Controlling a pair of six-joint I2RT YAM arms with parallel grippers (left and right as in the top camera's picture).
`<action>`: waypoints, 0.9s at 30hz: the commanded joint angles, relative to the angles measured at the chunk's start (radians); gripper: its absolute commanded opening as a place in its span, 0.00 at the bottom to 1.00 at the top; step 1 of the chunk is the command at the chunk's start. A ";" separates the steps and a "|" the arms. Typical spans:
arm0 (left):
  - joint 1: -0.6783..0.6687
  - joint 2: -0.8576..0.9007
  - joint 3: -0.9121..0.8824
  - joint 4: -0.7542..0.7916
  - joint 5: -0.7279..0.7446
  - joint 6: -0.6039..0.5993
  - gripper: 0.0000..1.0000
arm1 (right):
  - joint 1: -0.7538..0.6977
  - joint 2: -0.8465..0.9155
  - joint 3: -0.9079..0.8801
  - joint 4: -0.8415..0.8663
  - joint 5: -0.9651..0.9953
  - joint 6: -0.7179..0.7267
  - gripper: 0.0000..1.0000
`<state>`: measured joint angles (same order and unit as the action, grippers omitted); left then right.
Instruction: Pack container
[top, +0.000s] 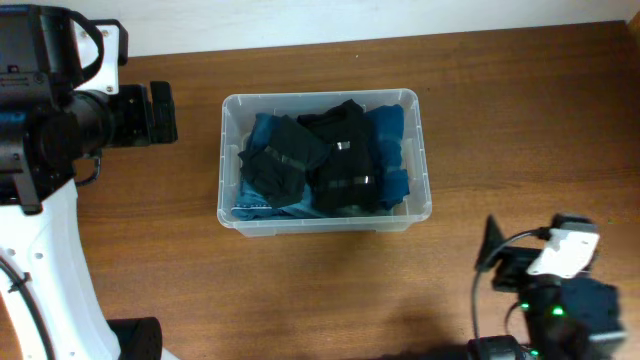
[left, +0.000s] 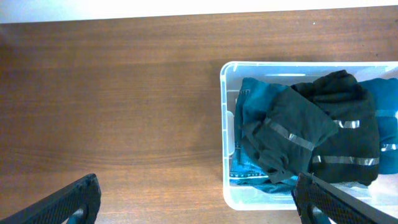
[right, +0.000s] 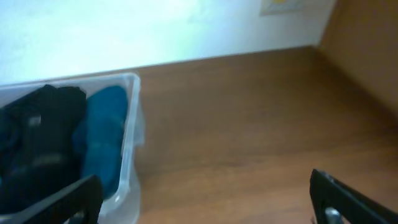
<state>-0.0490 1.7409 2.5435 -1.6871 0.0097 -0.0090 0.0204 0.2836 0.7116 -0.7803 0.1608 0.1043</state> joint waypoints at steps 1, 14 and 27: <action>0.004 -0.018 -0.003 0.000 -0.010 -0.006 0.99 | -0.009 -0.081 -0.165 0.068 -0.087 0.001 0.98; 0.004 -0.018 -0.003 0.000 -0.010 -0.006 0.99 | -0.008 -0.280 -0.512 0.169 -0.106 0.035 0.98; 0.004 -0.018 -0.003 0.000 -0.010 -0.006 0.99 | -0.008 -0.277 -0.556 0.167 -0.105 0.035 0.98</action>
<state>-0.0490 1.7409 2.5431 -1.6871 0.0093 -0.0086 0.0200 0.0147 0.1638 -0.6167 0.0608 0.1318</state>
